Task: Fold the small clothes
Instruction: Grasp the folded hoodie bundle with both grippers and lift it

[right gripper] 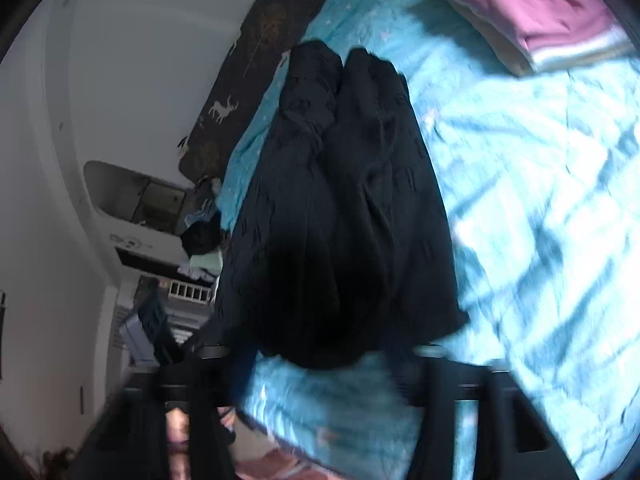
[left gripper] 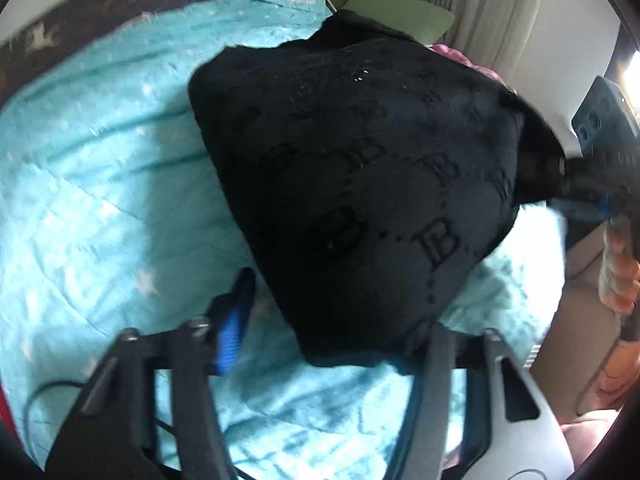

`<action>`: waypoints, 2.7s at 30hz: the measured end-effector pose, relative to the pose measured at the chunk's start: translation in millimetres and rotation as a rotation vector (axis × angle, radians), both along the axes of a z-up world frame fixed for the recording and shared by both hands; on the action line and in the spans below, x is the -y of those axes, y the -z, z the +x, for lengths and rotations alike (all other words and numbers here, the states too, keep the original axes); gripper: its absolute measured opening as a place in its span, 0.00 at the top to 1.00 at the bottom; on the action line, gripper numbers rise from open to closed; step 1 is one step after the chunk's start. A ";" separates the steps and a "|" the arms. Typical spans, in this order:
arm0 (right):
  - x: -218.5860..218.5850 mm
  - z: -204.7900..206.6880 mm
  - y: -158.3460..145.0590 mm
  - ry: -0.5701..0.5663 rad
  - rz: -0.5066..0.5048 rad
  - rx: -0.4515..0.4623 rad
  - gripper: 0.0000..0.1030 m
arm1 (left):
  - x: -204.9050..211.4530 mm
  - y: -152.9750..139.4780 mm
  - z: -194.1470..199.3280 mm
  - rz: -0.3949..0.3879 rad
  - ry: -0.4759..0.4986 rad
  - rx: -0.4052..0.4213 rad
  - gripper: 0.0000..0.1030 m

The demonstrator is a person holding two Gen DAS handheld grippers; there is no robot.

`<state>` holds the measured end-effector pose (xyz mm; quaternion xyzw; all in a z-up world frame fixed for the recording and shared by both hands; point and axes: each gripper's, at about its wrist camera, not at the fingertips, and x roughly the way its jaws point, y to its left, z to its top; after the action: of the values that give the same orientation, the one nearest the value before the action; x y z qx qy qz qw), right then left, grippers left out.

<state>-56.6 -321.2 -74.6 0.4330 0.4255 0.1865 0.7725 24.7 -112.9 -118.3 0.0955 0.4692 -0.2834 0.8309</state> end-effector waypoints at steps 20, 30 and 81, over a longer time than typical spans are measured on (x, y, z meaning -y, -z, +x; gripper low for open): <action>42.0 -10.9 -87.5 0.108 -0.454 0.073 0.59 | -37.0 -83.1 -5.8 -0.175 0.114 0.030 0.48; -67.2 141.8 -86.4 -0.174 -0.448 0.084 0.69 | 53.0 -18.7 45.8 -0.166 0.178 -0.060 0.46; 4.4 206.3 33.6 -0.279 -0.059 -0.032 0.00 | -2.1 35.3 151.0 -0.378 -0.050 -0.428 0.03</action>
<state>149.8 -325.6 -108.2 0.3496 0.4993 0.2724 0.7445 175.7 -110.8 -153.6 -0.1348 0.5750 -0.3588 0.7228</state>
